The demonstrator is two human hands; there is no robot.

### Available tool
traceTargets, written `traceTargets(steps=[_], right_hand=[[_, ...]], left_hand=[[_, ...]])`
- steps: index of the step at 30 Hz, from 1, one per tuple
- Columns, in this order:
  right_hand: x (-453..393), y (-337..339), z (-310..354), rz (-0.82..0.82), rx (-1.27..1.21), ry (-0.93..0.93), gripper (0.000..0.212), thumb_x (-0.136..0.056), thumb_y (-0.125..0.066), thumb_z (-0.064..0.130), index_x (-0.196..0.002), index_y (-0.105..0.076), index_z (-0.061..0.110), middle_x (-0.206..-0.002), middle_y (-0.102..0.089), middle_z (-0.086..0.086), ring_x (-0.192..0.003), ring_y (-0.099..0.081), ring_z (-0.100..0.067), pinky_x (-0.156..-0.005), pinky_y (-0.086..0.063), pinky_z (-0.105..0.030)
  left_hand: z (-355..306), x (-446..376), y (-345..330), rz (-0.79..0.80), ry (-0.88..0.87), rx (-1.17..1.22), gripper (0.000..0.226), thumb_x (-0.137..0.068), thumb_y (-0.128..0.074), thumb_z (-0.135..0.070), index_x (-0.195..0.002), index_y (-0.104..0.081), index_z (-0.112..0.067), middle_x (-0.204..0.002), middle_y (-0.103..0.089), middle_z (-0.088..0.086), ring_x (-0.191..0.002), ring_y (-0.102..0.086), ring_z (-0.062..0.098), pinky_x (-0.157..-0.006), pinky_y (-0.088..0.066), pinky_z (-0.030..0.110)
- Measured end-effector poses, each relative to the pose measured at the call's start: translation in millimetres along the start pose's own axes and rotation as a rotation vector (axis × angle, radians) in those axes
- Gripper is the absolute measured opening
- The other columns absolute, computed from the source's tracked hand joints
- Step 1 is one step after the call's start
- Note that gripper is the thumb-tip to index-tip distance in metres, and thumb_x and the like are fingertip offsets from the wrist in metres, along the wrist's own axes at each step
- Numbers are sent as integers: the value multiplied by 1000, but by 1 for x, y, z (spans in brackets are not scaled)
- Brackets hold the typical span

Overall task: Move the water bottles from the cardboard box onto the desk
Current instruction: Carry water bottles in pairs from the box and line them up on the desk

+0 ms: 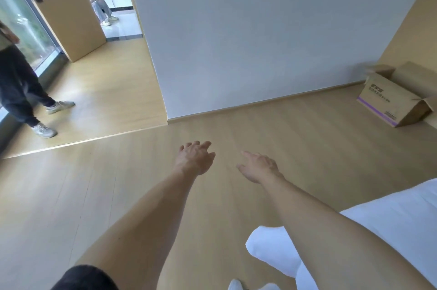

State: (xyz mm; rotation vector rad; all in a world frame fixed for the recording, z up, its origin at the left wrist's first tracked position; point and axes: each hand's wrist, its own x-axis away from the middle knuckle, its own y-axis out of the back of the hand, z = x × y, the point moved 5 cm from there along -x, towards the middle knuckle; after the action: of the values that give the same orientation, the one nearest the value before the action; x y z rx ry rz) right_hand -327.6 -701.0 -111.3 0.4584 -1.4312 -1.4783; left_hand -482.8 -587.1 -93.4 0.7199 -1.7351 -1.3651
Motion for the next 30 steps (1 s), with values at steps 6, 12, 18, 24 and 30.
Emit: traceTargets(steps=[6, 12, 18, 24, 30], right_hand=[[-81, 43, -34, -24, -27, -31, 57, -97, -44, 53, -149, -38, 30, -145, -51, -10, -133, -48, -30, -108, -36, -40], [-145, 74, -100, -51, -45, -149, 59, -97, -44, 52, -150, -38, 29, -145, -52, -11, -133, -49, -30, -108, -39, -40], [-222, 121, -184, -85, -53, -365, 56, -97, -43, 52, -148, -41, 27, -146, -52, -10, -133, -49, -29, -109, -38, -41], [-296, 180, -238, -104, -65, -530, 59, -98, -44, 53, -152, -34, 31, -147, -50, -9, -135, -48, -27, -110, -38, -39], [-348, 218, -295, -119, -90, -657, 58, -98, -44, 53, -151, -36, 30, -145, -52, -9, -133, -49, -28, -109, -38, -41]], left_hand=[[-46, -100, 16, 31, -40, -25, 51, -103, -32, -48, -152, -36, -33, -149, -47, 5, -138, -41, 29, -112, -29, 41], [-120, -200, 8, 78, -194, -38, 50, -102, -33, -45, -151, -37, -34, -148, -47, 5, -137, -41, 29, -112, -29, 41], [-216, -317, 23, 99, -425, -22, 51, -102, -33, -42, -152, -36, -34, -147, -48, 3, -136, -42, 28, -113, -28, 40], [-290, -434, 60, 118, -567, -52, 50, -102, -32, -41, -151, -37, -32, -147, -48, 4, -135, -42, 28, -111, -30, 41], [-376, -512, 77, 123, -709, -65, 50, -102, -34, -40, -151, -37, -31, -146, -49, 6, -134, -44, 29, -110, -32, 42]])
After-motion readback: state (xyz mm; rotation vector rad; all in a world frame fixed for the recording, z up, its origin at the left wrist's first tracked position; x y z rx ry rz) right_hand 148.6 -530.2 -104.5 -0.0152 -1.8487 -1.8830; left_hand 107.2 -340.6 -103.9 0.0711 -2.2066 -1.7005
